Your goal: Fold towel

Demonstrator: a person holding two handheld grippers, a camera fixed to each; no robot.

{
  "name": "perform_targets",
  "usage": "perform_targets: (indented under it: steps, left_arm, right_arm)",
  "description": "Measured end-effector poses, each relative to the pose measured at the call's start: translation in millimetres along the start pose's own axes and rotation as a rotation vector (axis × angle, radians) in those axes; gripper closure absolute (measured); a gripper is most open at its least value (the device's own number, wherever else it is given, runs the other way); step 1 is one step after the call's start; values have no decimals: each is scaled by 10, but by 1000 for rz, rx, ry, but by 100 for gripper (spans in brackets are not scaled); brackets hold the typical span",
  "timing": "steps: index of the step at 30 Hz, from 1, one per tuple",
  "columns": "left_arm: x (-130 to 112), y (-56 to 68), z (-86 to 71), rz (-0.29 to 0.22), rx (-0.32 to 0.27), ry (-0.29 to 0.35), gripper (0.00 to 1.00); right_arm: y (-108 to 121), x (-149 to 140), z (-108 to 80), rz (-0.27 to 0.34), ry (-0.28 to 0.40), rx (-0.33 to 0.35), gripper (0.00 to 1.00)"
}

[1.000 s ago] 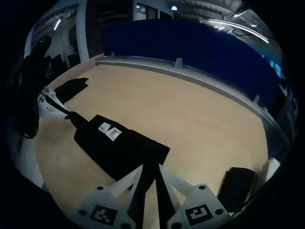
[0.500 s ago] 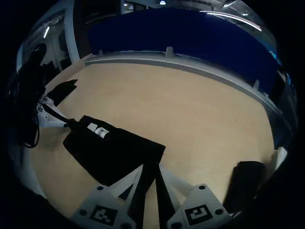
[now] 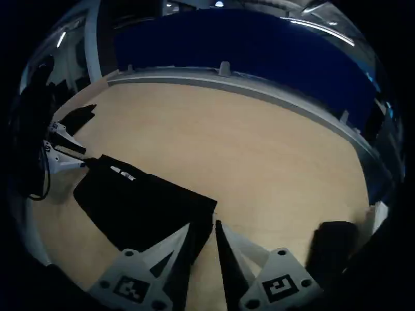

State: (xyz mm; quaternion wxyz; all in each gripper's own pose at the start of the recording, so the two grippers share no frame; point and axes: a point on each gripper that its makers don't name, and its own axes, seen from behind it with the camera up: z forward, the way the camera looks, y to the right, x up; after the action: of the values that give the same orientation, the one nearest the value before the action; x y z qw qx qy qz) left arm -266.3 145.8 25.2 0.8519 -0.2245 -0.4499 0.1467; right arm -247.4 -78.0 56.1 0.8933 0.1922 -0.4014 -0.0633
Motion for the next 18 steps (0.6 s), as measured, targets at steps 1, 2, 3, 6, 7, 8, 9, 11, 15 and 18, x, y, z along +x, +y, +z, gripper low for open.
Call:
perform_targets:
  steps: [1, 2, 3, 6, 7, 8, 9, 11, 15, 18]
  left_arm:
    - [3, -25, 1, -4, 9, 3, 49]
    - [6, -51, 2, -8, 18, 5, 49]
    - [9, -76, 2, -12, 27, 8, 46]
    - [14, -134, -9, -24, 46, 15, 40]
    - [15, -145, -22, -28, 49, 17, 40]
    - [15, -156, -35, -32, 52, 18, 40]
    - [13, -161, -50, -36, 53, 20, 40]
    - [5, -154, -77, -44, 50, 23, 40]
    - [-28, -157, -129, -51, 52, 26, 39]
    - [-51, -150, -168, -54, 53, 27, 39]
  right_arm:
    - [4, -9, -3, 0, -2, -1, 52]
    - [7, -18, -5, -1, -5, -2, 43]
    - [12, -25, -12, 0, -6, -3, 38]
    - [28, -36, -43, 8, -2, -9, 29]
    - [38, -40, -56, 11, 0, -13, 24]
    - [47, -44, -70, 14, 2, -16, 19]
    - [58, -51, -84, 17, 4, -20, 14]
    - [74, -69, -108, 24, 5, -24, 9]
    - [103, -108, -152, 37, 7, -31, 7]
    - [115, -134, -180, 46, 9, -33, 7]
